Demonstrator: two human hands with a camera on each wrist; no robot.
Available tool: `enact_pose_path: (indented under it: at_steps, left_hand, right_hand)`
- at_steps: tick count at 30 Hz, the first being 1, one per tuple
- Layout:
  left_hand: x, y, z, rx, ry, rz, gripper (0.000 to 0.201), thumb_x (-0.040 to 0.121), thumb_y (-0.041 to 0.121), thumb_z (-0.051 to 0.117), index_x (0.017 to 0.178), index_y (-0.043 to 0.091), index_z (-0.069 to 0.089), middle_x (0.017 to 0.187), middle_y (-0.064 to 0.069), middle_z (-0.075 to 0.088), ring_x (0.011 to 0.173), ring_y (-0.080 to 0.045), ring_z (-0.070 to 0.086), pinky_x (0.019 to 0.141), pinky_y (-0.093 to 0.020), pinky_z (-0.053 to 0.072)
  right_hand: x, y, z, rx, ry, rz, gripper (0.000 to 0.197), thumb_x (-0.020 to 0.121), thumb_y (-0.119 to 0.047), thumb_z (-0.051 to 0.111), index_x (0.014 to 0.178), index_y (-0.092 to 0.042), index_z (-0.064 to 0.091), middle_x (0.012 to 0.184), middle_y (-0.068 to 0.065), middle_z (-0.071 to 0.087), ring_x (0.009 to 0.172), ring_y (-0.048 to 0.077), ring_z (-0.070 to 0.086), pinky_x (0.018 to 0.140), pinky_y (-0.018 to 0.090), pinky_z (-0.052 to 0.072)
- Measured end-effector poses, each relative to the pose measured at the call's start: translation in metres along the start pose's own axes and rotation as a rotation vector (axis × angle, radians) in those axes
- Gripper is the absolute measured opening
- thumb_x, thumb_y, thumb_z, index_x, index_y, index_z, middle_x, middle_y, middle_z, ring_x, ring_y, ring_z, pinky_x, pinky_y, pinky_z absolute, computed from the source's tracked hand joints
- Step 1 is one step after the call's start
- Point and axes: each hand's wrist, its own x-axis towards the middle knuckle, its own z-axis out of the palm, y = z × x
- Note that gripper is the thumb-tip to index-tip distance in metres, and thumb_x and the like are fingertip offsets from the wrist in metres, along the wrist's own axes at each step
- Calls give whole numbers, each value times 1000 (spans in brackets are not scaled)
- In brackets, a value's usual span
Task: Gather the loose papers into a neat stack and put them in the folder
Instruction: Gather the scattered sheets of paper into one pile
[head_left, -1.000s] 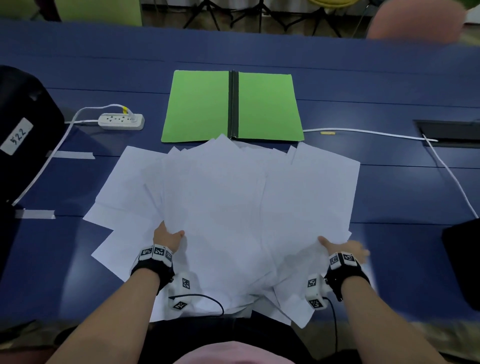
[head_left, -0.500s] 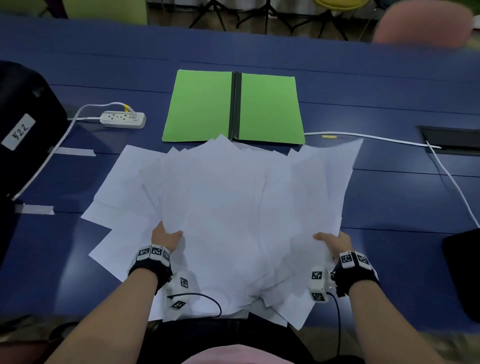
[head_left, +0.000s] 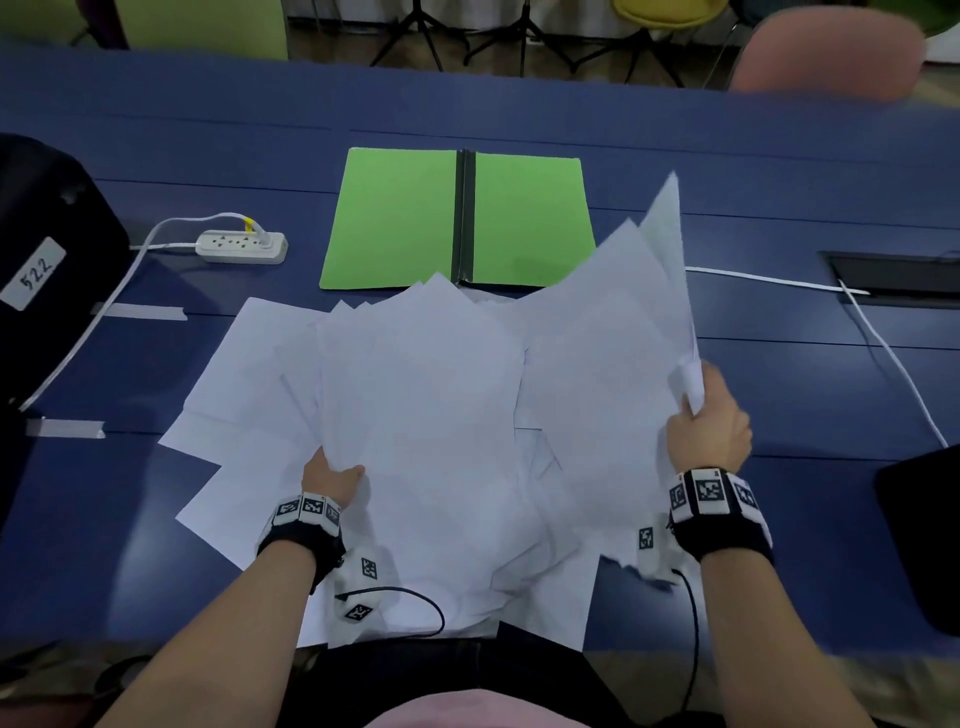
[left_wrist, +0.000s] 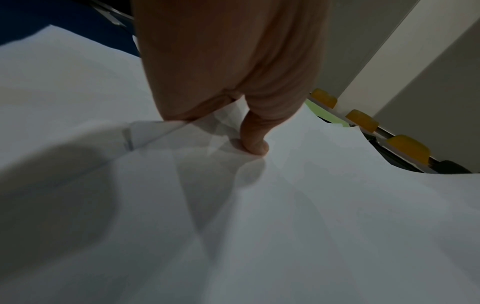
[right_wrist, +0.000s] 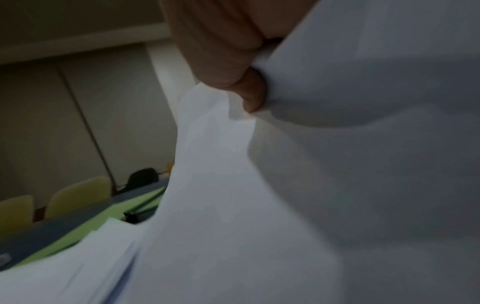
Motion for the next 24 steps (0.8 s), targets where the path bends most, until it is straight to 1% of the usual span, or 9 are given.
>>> enact_pose_path:
  at_steps: [5, 7, 9, 12, 14, 16, 19, 22, 24]
  left_hand:
    - [-2, 3, -2, 11, -1, -8, 48, 84, 7, 65, 128, -4, 49, 131, -23, 56, 121, -39, 53, 105, -44, 43]
    - [-3, 3, -2, 7, -20, -14, 47, 85, 5, 63, 129, -4, 48, 132, -23, 55, 122, -39, 52, 105, -43, 42]
    - [-3, 3, -4, -20, -30, -14, 45, 86, 2, 60, 129, -5, 48, 132, -24, 55, 121, -39, 52, 104, -43, 42]
    - [-7, 5, -8, -25, -68, -8, 40, 88, -1, 55, 127, -8, 49, 129, -26, 56, 117, -39, 54, 97, -40, 45]
    - [-9, 7, -12, -105, -97, -28, 42, 93, 11, 53, 131, -6, 47, 133, -23, 54, 118, -36, 53, 93, -33, 41]
    - [-4, 6, -18, -265, -190, -122, 62, 90, 42, 55, 138, 4, 44, 142, -14, 48, 127, -31, 47, 105, -35, 36]
    - [22, -11, -19, -385, -387, -219, 112, 57, 87, 53, 148, 25, 31, 157, -3, 25, 145, -26, 25, 117, -48, 20]
    - [22, -5, -21, -371, -387, -227, 129, 42, 87, 64, 148, 21, 31, 156, -2, 29, 144, -26, 27, 117, -48, 21]
    - [9, 6, -25, -350, -329, -191, 105, 63, 66, 73, 144, 10, 38, 149, -6, 40, 138, -28, 37, 114, -43, 29]
  right_hand:
    - [-7, -56, -37, 419, 202, -202, 37, 86, -4, 49, 120, -16, 54, 70, 8, 53, 68, 29, 51, 68, 29, 42]
    - [-11, -75, -35, 698, 202, -227, 36, 90, -6, 51, 125, -7, 52, 87, -4, 62, 82, 7, 60, 83, 20, 47]
    - [-15, -87, -21, 872, 124, -178, 41, 89, -7, 56, 130, -3, 49, 111, -3, 63, 101, 4, 59, 93, 12, 43]
    - [-31, -84, 21, 792, -88, -74, 39, 87, -4, 59, 126, -4, 55, 113, 5, 62, 103, 11, 56, 91, 16, 46]
    - [-46, -68, 52, 696, -268, 23, 39, 87, -6, 61, 126, -4, 56, 118, 12, 64, 104, 14, 57, 89, 23, 43]
    - [-61, -51, 75, 598, -447, 119, 40, 87, -10, 63, 126, -4, 55, 121, 15, 63, 109, 23, 60, 87, 26, 44]
    - [-77, -27, 94, 410, -575, 268, 62, 82, -18, 71, 134, -6, 40, 131, 15, 54, 117, 31, 56, 91, 30, 43]
    - [-82, -13, 105, 295, -653, 374, 70, 77, -13, 75, 134, -7, 34, 132, 19, 51, 114, 33, 56, 91, 35, 46]
    - [-80, -10, 107, 290, -552, 380, 59, 77, -7, 72, 127, -8, 40, 115, 18, 61, 103, 33, 61, 78, 31, 47]
